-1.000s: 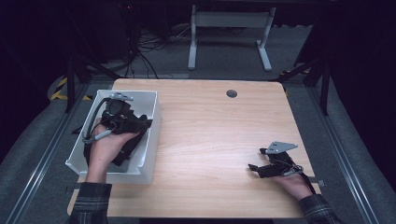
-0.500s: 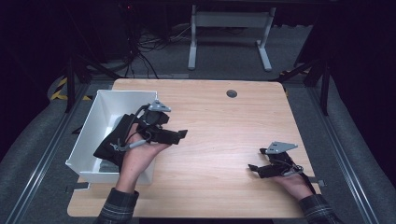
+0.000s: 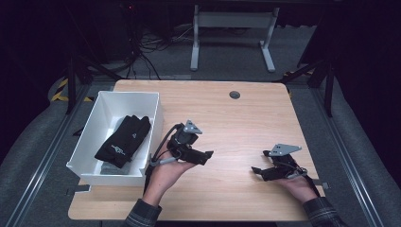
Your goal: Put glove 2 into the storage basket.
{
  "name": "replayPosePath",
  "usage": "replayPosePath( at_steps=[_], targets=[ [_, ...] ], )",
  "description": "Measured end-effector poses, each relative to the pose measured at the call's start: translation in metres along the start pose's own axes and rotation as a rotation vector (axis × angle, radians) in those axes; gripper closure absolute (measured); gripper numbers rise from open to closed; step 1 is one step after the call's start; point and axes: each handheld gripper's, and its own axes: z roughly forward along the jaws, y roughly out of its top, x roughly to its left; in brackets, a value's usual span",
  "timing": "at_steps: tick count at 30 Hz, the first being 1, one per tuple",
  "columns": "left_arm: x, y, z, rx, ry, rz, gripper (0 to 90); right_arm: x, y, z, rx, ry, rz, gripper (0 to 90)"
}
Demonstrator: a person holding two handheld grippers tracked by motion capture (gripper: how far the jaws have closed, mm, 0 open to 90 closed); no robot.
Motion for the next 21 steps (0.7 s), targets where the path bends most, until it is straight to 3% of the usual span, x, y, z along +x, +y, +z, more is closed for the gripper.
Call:
replayPosePath(
  at_steps=[7, 13, 21],
  targets=[
    [-0.009, -0.021, 0.033, 0.023, -0.024, 0.038, 18.5, 0.000, 0.000, 0.000, 0.000, 0.000, -0.001, 15.3],
    [-0.012, -0.042, 0.059, 0.071, -0.010, 0.067, 17.7, 0.000, 0.000, 0.000, -0.001, 0.000, -0.001, 15.3],
    [-0.011, -0.059, 0.075, 0.082, 0.010, 0.094, 16.5, 0.000, 0.000, 0.000, -0.001, -0.001, 0.000, 15.3]
  ],
)
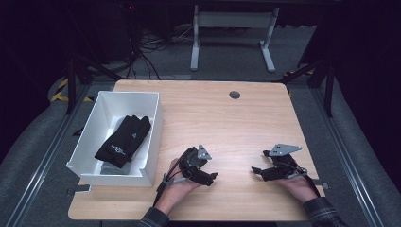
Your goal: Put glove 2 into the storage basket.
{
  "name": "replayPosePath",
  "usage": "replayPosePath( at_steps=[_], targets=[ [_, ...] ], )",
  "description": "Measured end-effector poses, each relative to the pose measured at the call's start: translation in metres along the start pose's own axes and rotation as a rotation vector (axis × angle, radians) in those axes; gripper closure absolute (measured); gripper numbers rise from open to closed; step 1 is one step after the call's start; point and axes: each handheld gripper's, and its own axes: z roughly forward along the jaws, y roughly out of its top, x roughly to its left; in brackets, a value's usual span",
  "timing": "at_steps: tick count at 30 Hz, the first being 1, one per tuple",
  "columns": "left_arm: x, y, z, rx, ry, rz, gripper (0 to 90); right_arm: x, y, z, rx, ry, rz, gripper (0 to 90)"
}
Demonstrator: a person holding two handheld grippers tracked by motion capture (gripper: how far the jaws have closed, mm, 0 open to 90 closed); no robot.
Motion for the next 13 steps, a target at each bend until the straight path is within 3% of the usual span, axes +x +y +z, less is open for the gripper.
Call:
replayPosePath(
  at_steps=[6, 13],
  targets=[
    [-0.0015, -0.0059, 0.0076, 0.026, 0.024, 0.012, 15.6, 0.0000, 0.0000, 0.0000, 0.000, 0.000, 0.000, 15.3],
    [-0.0030, -0.0072, 0.0089, 0.018, 0.023, 0.022, 14.6, 0.0002, -0.0002, -0.0002, 0.001, 0.000, -0.001, 15.3]
  ],
)
